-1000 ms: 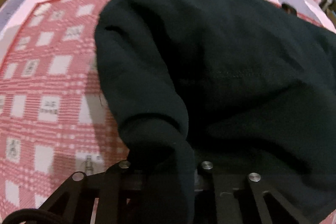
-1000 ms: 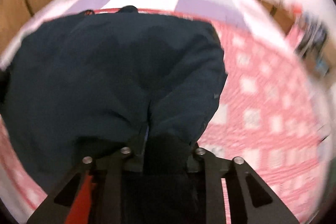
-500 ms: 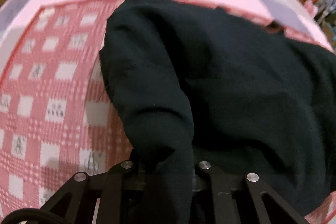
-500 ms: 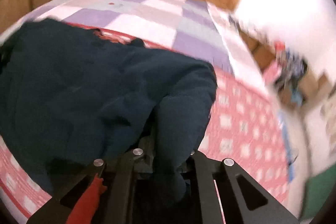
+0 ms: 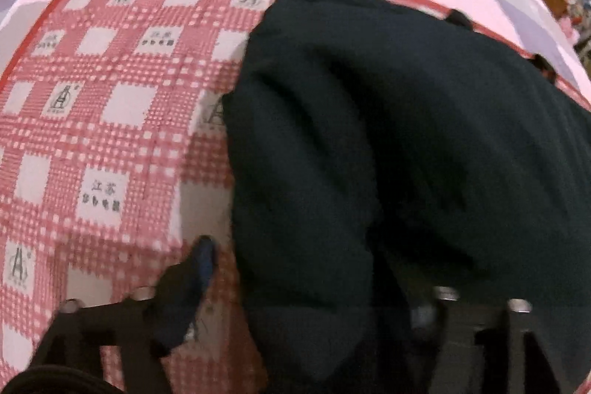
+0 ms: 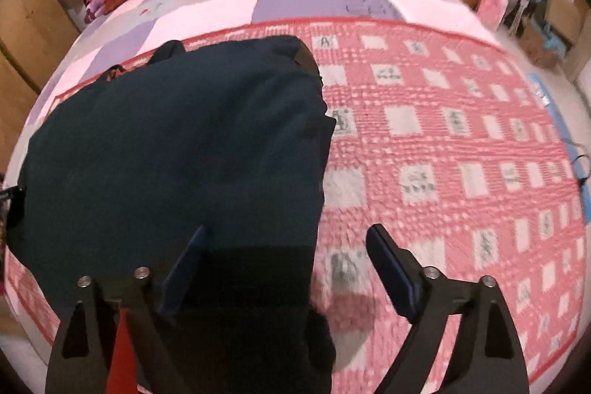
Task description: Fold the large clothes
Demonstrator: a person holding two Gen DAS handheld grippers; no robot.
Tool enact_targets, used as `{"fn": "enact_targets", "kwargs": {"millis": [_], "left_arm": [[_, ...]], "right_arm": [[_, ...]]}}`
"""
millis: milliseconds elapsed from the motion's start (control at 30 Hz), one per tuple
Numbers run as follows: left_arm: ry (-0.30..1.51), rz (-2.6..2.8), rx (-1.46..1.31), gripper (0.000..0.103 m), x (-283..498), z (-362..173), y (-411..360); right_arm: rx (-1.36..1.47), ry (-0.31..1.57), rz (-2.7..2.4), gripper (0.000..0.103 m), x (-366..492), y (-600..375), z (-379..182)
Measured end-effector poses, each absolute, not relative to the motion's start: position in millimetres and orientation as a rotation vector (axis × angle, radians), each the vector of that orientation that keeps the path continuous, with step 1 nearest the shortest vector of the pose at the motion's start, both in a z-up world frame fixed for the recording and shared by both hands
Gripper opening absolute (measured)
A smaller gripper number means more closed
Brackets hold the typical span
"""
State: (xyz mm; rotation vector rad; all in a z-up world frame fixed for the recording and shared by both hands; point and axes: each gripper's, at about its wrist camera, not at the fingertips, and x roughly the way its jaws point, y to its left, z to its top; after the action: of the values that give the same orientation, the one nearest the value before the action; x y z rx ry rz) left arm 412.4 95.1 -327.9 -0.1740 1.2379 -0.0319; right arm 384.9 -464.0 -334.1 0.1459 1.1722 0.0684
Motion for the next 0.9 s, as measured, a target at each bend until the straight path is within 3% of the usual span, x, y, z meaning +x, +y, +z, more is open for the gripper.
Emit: {"fn": "enact_targets", "kwargs": {"millis": [33,133,300,400,533,567,600,633,667,733,900], "left_arm": [[1.264,-0.037,-0.17,0.089,417.7,-333.6,94.6],[1.339,-0.035,-0.167,0.103,432.1,-351.3,97.3],[1.449,-0.113,-0.349,0.103,442.6,-378.2,107.6],[1.427,-0.135,-0.267,0.103,447.6,-380.6,96.7],[1.445,-0.102,-0.182,0.102,456.5,-386.8,81.1],[1.419,-0.124,-0.153,0.082,454.3,-381.5,75.3],[1.399,-0.15,-0.145,0.073,451.2,-375.1,70.2],[1.373,-0.14,-0.103,0.057,447.5,-367.3,63.0],[1.338,-0.128,-0.018,0.042,440.8,-357.2,49.4],[1.297,-0.101,0.055,0.031,431.5,-346.7,35.7],[1.197,-0.091,-0.052,0.021,417.2,-312.6,49.2]], "right_arm": [[0.178,1.192,0.072,0.1,395.4,-469.1,-341.2],[0.237,1.241,0.105,0.103,416.0,-474.8,-362.2],[0.438,1.354,0.181,0.103,431.9,-480.2,-399.9],[0.577,1.389,0.232,0.103,433.9,-489.6,-420.2],[0.513,1.363,0.207,0.103,435.8,-473.9,-422.0],[0.505,1.363,0.2,0.103,436.3,-470.2,-421.8],[0.49,1.361,0.199,0.101,436.4,-465.2,-419.9],[0.484,1.346,0.218,0.078,436.0,-461.3,-415.5],[0.488,1.326,0.244,0.067,434.7,-455.2,-408.5],[0.384,1.3,0.224,0.049,431.5,-439.7,-392.8],[0.345,1.201,0.174,0.031,410.7,-425.4,-360.5]]}}
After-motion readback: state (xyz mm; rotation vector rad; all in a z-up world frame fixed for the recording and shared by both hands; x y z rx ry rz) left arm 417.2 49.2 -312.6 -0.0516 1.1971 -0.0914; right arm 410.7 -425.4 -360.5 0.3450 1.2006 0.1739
